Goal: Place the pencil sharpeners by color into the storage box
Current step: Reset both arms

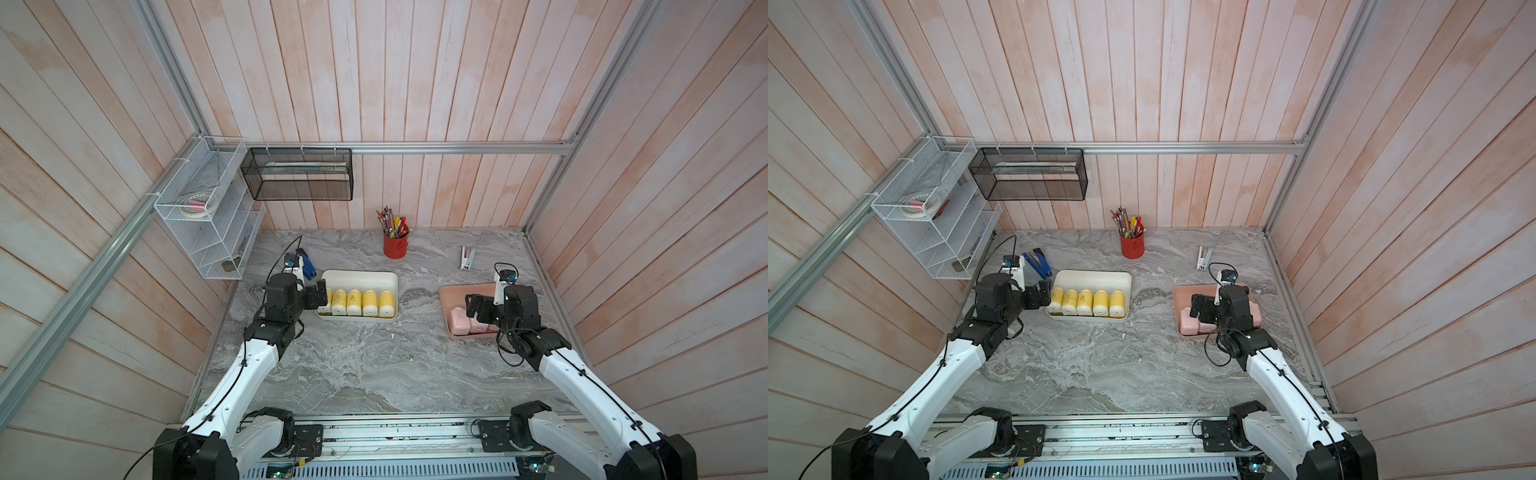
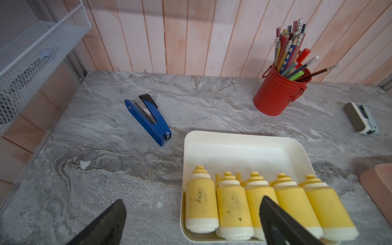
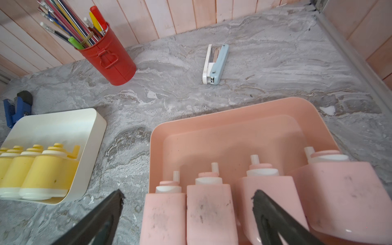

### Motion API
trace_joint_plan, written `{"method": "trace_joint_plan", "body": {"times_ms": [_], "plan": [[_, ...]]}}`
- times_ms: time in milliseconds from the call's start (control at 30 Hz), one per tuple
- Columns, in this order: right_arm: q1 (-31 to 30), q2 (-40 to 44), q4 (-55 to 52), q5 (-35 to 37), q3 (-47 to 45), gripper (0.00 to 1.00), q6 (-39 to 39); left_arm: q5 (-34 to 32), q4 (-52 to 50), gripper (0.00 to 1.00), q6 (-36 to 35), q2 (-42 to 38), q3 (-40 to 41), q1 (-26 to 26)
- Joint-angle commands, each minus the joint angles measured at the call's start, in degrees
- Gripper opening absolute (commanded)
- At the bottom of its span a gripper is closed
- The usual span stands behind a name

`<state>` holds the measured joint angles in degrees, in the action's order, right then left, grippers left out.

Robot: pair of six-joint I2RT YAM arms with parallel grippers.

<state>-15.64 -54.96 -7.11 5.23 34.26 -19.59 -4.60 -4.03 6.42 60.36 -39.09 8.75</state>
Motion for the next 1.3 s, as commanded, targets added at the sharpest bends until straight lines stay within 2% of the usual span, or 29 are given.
{"method": "trace_joint_plan", "body": {"times_ms": [0,167,267,700,1267], "plan": [[0.3,0.0,7.6,3.8,-2.0,0.98,1.7,-3.4,14.3,1.00,-3.3,-1.1,5.0,-1.0],[0.3,-2.4,12.7,7.5,-3.2,0.98,3.5,-3.3,31.9,1.00,-6.5,-0.1,13.9,-2.7],[0.4,-4.2,16.6,9.1,-4.2,0.98,5.3,-2.7,39.1,1.00,-7.7,2.0,16.6,-3.8],[1.7,-12.6,31.4,16.9,-7.3,0.98,10.7,-0.6,52.8,1.00,-6.0,14.3,19.8,-8.8],[5.4,-21.1,49.9,17.1,-13.2,0.98,16.5,0.9,73.7,1.00,-4.6,28.5,25.1,-9.6]]}}
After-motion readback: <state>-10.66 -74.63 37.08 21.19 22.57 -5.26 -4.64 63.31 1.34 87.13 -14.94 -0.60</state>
